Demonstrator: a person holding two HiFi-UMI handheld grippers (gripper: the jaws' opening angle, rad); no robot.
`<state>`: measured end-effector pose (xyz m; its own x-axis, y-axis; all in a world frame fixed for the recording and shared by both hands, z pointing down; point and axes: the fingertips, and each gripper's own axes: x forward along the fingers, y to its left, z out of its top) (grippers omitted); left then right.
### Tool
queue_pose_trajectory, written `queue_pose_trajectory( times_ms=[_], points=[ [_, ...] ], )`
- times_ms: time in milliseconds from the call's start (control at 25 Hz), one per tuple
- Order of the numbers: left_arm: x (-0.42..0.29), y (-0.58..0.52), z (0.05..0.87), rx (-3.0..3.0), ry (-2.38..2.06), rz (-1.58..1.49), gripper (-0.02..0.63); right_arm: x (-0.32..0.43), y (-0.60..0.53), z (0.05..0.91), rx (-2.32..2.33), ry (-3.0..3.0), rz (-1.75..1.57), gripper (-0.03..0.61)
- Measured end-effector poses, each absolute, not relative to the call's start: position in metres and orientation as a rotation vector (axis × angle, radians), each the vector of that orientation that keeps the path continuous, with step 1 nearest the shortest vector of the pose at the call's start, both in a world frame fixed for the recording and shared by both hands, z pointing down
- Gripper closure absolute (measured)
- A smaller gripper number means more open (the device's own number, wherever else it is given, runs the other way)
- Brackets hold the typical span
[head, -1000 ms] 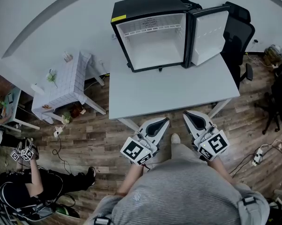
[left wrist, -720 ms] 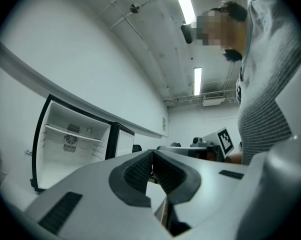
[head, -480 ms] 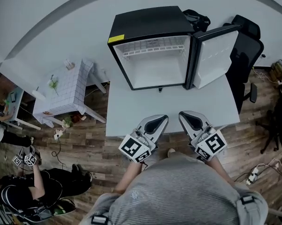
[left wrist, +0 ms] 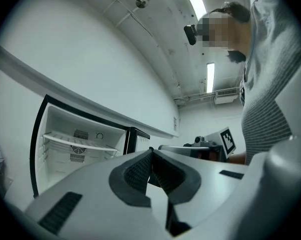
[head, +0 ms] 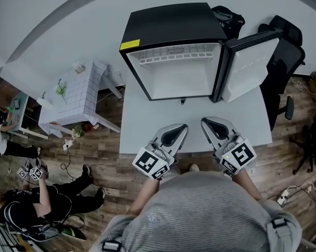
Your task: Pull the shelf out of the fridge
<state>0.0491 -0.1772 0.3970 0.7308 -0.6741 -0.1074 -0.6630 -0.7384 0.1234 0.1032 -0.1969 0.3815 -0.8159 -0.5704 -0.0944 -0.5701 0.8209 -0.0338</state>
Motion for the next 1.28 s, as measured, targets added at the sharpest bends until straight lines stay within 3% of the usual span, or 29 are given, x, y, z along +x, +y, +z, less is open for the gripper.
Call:
queue_pose_trajectory(
  times_ms=[920, 1280],
  points=[
    [-0.014, -0.246, 0.417, 2.829, -1.022, -0.175, 0.601, 0.033, -0.290, 0.389, -1.041, 3.022, 0.233, 0.565],
    [-0.029, -0.260, 0.422, 2.822, -0.977, -0.145, 0.603, 0.013, -0.324, 0.398, -1.203, 3.170, 0.696, 0.563]
  ],
)
